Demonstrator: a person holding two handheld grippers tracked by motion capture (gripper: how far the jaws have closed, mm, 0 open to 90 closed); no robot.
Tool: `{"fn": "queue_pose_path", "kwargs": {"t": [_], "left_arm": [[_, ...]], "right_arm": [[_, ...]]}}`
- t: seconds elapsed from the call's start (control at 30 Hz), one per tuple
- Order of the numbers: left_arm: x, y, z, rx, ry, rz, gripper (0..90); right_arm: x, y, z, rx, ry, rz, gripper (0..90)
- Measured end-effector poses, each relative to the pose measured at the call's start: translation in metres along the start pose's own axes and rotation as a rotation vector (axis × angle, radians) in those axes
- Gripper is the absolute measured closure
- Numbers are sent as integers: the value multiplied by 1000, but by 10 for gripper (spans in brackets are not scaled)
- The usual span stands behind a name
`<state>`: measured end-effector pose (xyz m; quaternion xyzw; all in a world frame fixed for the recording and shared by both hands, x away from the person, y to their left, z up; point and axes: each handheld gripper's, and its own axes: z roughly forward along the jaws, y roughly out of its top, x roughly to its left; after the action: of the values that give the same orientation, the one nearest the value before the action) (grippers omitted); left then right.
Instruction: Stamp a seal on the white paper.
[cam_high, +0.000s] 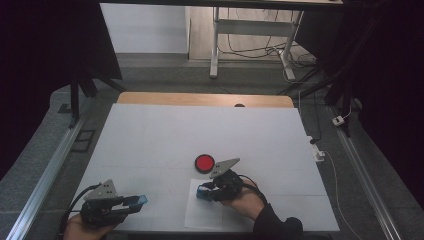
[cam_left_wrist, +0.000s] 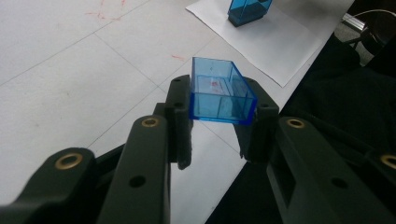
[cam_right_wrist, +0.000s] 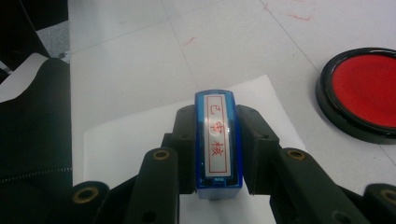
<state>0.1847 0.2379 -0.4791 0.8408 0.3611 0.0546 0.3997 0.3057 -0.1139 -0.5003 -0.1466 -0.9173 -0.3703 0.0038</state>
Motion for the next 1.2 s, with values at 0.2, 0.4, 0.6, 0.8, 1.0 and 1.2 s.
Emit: {"fn": "queue_pose_path", "kwargs": {"t": [0.2,0.4,0.6,0.8,1.0,1.2], "left_arm": [[0,0,0,1,2,2,683],[0,0,0,1,3,1,683],[0,0,0,2,3,2,683],[0,0,0,3,3,2,683],[0,0,0,2,3,1,683],[0,0,0,1,3,-3,683]], "right_arm": [[3,0,0,3,-19,-25,701],[13,2,1,24,-67,-92,701],[13,2,1,23,-68,-86,701],[3,-1,1,-6,-18,-12,701],[1,-2,1,-11,-5,8,700],[3,-1,1,-4,-15,-26,697]]}}
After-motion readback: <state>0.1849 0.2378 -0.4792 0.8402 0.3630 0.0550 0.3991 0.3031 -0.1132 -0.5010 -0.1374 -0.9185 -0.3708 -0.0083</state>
